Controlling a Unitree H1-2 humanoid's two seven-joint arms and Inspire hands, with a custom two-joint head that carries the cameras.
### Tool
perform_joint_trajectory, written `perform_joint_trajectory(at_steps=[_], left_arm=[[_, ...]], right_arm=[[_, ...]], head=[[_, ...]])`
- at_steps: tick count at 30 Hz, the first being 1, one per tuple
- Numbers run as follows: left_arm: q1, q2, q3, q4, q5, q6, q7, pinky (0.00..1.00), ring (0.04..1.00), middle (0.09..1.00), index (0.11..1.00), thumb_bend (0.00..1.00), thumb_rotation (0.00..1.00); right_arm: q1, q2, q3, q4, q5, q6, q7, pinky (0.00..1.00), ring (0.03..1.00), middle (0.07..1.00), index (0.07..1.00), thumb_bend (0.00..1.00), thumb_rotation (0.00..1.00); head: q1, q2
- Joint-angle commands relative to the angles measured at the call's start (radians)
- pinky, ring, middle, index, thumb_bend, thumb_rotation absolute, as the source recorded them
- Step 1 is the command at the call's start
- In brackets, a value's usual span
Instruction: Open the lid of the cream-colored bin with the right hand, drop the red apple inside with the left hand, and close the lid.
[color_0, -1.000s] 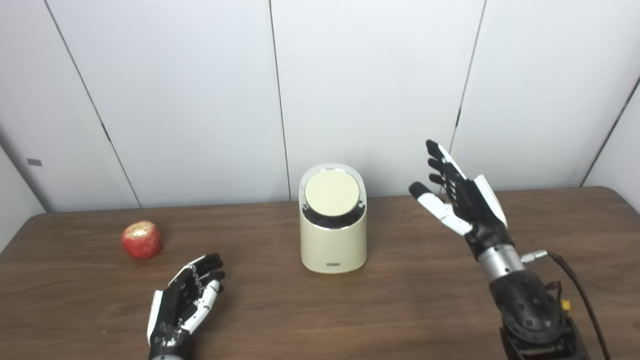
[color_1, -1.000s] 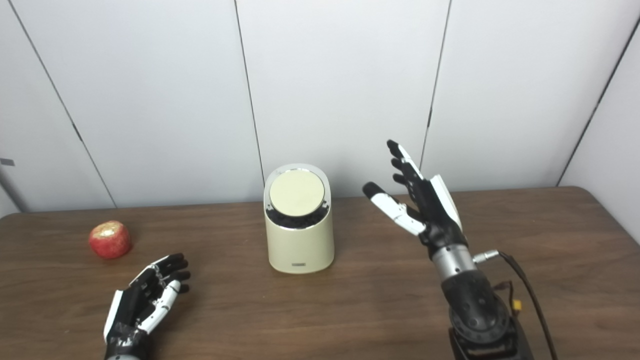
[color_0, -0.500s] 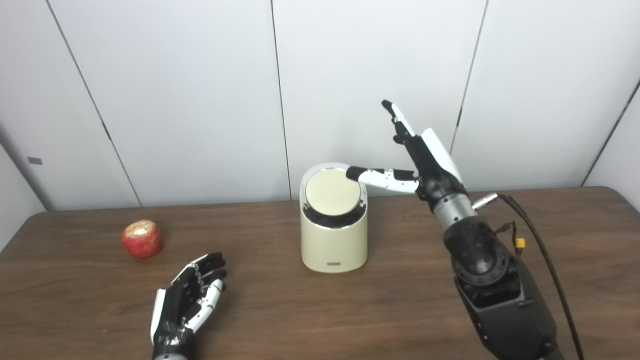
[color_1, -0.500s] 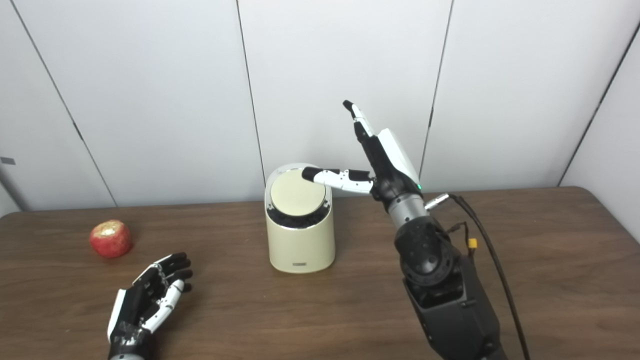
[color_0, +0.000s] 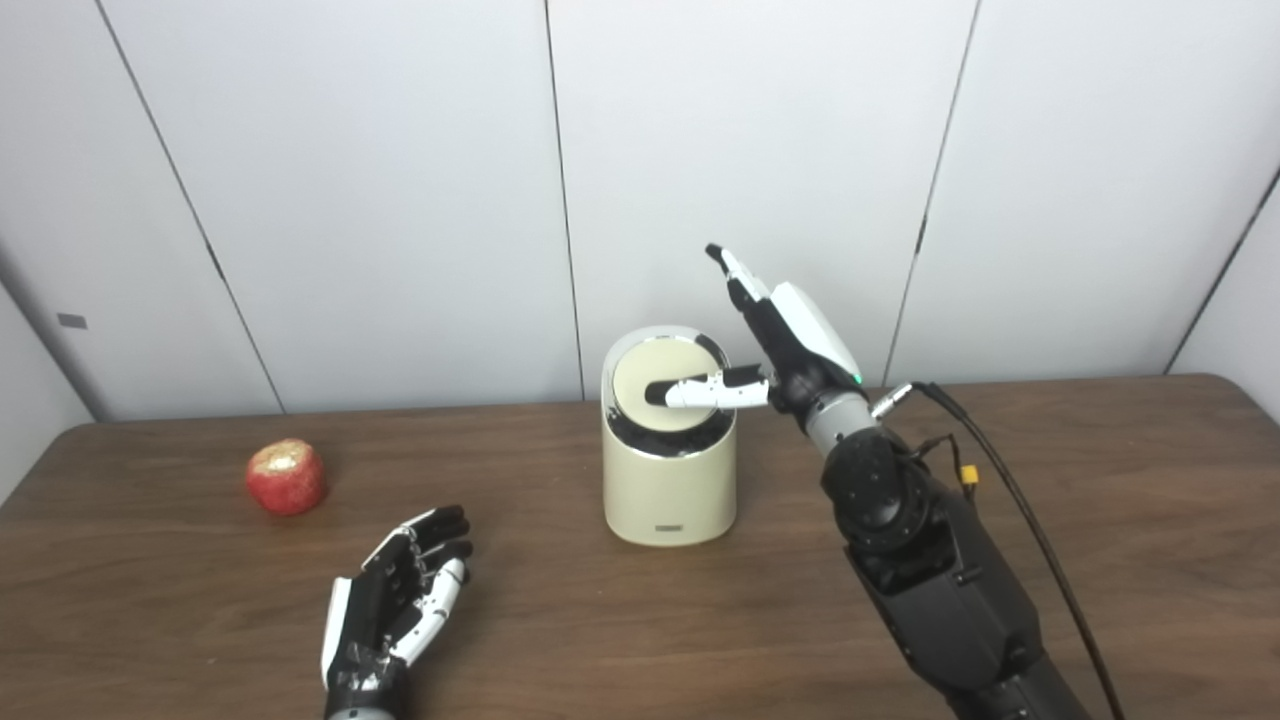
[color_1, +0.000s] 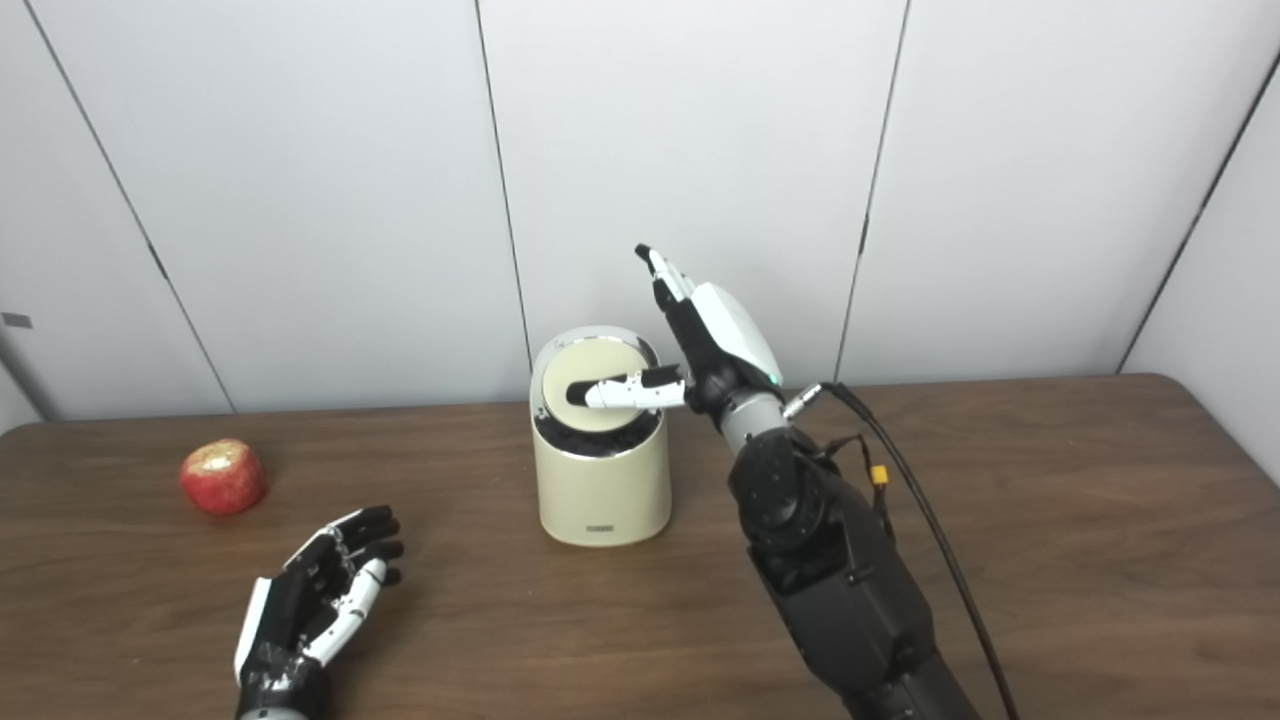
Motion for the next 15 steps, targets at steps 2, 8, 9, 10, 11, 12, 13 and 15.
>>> perform_joint_trajectory(at_steps=[2, 8, 9, 10, 11, 12, 13, 15], left_arm=[[-0.013, 0.0, -0.009, -0.036, 0.02, 0.0, 0.0, 0.65, 0.715, 0.748, 0.739, 0.27, 0.25], [-0.014, -0.003, -0.014, -0.039, 0.028, 0.01, 0.0, 0.67, 0.719, 0.753, 0.743, 0.28, 0.27], [-0.014, -0.003, -0.014, -0.04, 0.027, 0.012, 0.0, 0.67, 0.719, 0.753, 0.743, 0.28, 0.27], [-0.014, -0.002, -0.015, -0.04, 0.028, 0.01, 0.0, 0.67, 0.72, 0.753, 0.743, 0.28, 0.27], [-0.014, -0.001, -0.015, -0.041, 0.028, 0.01, 0.0, 0.66, 0.719, 0.752, 0.742, 0.27, 0.26], [-0.013, 0.0, -0.016, -0.043, 0.029, 0.013, -0.001, 0.66, 0.719, 0.752, 0.742, 0.27, 0.26], [-0.013, 0.001, -0.016, -0.045, 0.029, 0.015, -0.001, 0.66, 0.721, 0.752, 0.743, 0.28, 0.26], [-0.011, 0.002, -0.016, -0.047, 0.029, 0.018, -0.002, 0.66, 0.721, 0.753, 0.744, 0.28, 0.27]], right_arm=[[-0.063, 0.006, -0.002, 0.008, -0.029, -0.023, -0.038, 1.0, 1.0, 1.0, 1.0, 0.81, 0.37], [-0.062, 0.0, -0.007, 0.061, -0.033, -0.013, -0.045, 1.0, 1.0, 1.0, 1.0, 0.79, 0.33], [-0.062, -0.002, -0.006, 0.067, -0.034, -0.013, -0.047, 1.0, 1.0, 1.0, 1.0, 0.78, 0.31], [-0.062, -0.006, -0.003, 0.074, -0.038, -0.01, -0.046, 1.0, 1.0, 1.0, 1.0, 0.78, 0.31], [-0.062, -0.008, -0.002, 0.079, -0.04, -0.007, -0.045, 1.0, 1.0, 1.0, 1.0, 0.77, 0.3], [-0.061, -0.011, -0.001, 0.085, -0.04, -0.008, -0.045, 1.0, 1.0, 1.0, 1.0, 0.75, 0.28], [-0.061, -0.012, -0.001, 0.09, -0.039, -0.009, -0.046, 0.99, 1.0, 1.0, 1.0, 0.72, 0.25], [-0.06, -0.014, -0.001, 0.096, -0.038, -0.012, -0.048, 0.99, 1.0, 1.0, 1.0, 0.69, 0.22]], head=[[-0.003, 0.004], [0.001, 0.009], [0.001, 0.009], [0.0, 0.011], [-0.001, 0.012], [-0.001, 0.012], [-0.001, 0.012], [-0.002, 0.012]])
